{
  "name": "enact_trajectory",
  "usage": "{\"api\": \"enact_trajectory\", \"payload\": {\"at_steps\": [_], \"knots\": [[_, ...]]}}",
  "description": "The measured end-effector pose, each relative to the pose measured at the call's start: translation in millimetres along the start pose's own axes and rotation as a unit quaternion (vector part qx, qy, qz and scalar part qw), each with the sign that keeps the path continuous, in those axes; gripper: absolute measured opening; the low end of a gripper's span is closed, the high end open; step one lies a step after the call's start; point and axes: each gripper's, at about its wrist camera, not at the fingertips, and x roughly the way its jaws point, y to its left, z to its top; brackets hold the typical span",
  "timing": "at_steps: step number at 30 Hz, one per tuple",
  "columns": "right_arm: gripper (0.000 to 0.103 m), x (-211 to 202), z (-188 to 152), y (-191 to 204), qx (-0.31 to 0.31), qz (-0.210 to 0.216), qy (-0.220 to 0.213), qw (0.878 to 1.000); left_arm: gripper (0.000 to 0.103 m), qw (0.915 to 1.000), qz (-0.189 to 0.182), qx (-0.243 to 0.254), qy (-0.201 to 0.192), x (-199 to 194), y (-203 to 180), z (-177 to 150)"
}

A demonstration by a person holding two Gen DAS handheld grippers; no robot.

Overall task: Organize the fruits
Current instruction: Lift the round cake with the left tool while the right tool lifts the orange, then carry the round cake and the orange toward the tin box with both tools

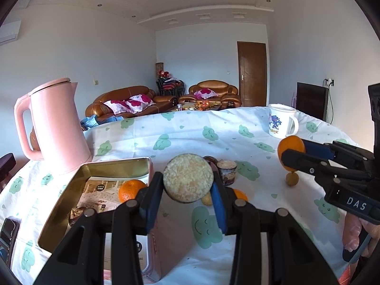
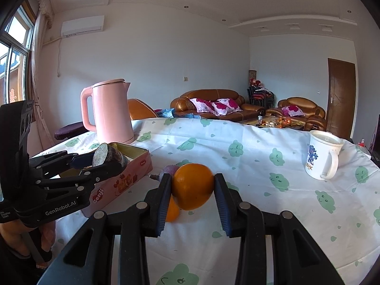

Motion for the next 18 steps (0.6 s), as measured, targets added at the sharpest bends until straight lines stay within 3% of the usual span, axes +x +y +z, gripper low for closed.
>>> {"api": "enact_trajectory", "payload": {"at_steps": [18], "knots": [[0.038, -11.0, -1.2, 2.2, -0.005, -0.008, -0.028, 1.0, 0.041, 0.9994, 0.012, 0.01, -0.03, -10.5, -3.8, -0.4]]}}
